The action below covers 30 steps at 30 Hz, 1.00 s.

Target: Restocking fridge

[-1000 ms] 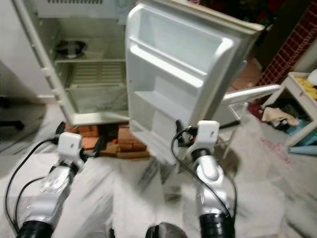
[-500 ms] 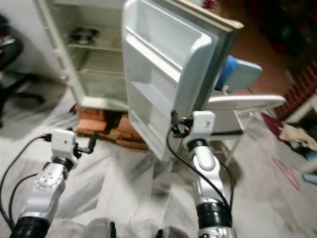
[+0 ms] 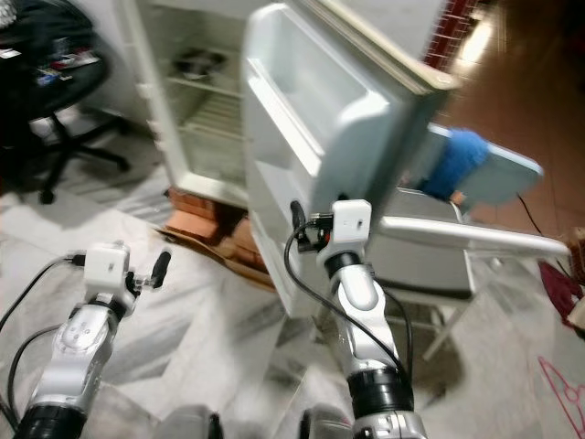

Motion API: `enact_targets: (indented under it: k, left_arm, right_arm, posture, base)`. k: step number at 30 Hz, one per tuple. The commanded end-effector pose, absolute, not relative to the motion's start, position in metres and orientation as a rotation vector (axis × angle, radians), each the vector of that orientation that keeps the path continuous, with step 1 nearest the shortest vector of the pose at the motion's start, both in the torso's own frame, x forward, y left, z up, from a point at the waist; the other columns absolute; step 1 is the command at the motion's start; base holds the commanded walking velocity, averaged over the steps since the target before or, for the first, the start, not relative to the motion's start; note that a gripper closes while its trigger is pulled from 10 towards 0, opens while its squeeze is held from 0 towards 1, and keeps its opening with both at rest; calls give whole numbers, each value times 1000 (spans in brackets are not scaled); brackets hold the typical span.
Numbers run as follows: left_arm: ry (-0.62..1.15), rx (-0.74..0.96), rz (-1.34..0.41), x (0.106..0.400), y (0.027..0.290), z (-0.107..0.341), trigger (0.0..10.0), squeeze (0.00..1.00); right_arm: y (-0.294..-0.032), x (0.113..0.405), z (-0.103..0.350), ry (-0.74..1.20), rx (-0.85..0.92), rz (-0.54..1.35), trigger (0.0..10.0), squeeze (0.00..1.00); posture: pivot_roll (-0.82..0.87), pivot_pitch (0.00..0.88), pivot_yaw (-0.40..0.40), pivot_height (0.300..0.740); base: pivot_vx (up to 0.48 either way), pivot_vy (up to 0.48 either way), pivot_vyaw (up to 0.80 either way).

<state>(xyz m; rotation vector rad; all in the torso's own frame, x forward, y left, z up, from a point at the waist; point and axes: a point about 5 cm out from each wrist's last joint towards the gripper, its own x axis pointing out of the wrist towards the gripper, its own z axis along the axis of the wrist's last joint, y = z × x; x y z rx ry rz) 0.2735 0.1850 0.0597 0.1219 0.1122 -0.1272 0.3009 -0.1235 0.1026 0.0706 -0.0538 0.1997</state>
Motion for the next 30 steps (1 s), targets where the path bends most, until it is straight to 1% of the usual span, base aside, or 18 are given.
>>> enact_targets:
  k: [1,8,9,10,11,13,14,15,16,17,18,22,23,26,28,30]
  left_arm:
    - [166,118,-125,263,186,47,10000,0]
    - [174,122,-125,263,186,47,10000,0]
    - [175,124,-124,262,187,47,10000,0]
    - [177,126,-121,262,188,46,10000,0]
    - [177,126,-121,262,188,46,10000,0]
    - [183,134,-116,260,190,45,10000,0]
    - [188,137,-115,259,190,45,10000,0]
    - [195,142,-115,259,190,44,10000,0]
    - [195,142,-115,259,190,44,10000,0]
    - [203,148,-116,259,191,43,10000,0]
    - [205,150,-116,259,191,43,10000,0]
    - [213,155,-112,258,193,41,10000,0]
    - [215,158,-111,258,195,41,10000,0]
    - [220,164,-109,259,196,41,10000,0]
    - [218,165,-110,260,196,41,10000,0]
    - [218,165,-110,260,196,41,10000,0]
  right_arm:
    - [-144,304,104,-54,82,96,10000,0]
    - [-148,299,101,-42,98,115,10000,0]
    - [-147,296,99,-29,111,155,10000,0]
    - [-143,288,95,17,161,278,10000,0]
    - [-143,288,95,17,161,278,10000,0]
    - [-144,276,85,106,189,419,10000,0]
    - [-149,273,78,155,157,443,10000,0]
    - [-159,271,71,195,89,450,10000,0]
    - [-159,271,71,195,89,450,10000,0]
    - [-169,274,70,196,49,417,10000,0]
    - [-171,274,70,195,42,409,10000,0]
    - [-200,283,76,197,-21,346,10000,0]
    - [-216,289,85,164,-48,283,10000,0]
    - [-239,303,109,62,-87,144,10000,0]
    - [-242,310,125,9,-27,127,10000,0]
    - [-241,313,130,-10,-10,121,10000,0]
  posture:
    - [62,84,-38,740]
    - [65,85,-40,740]
    - [67,84,-41,740]
    - [68,84,-42,740]
    - [68,84,-42,740]
    - [67,82,-42,740]
    - [67,82,-42,740]
    - [67,82,-42,740]
    - [67,82,-42,740]
    - [68,80,-42,740]
    - [68,79,-42,740]
    - [71,76,-39,740]
    - [69,73,-39,740]
    - [69,70,-38,740]
    - [69,68,-36,740]
    - [71,67,-36,740]
  base:
    - [0,0,0]
    - [0,0,0]
    - [0,0,0]
    - [0,0,0]
    - [0,0,0]
    - [0,0,0]
    - [0,0,0]
    - [0,0,0]
    - [0,0,0]
    - [0,0,0]
    - [0,0,0]
    - [0,0,0]
    - [0,0,0]
    - [0,0,0]
    - [0,0,0]
    - [0,0,0]
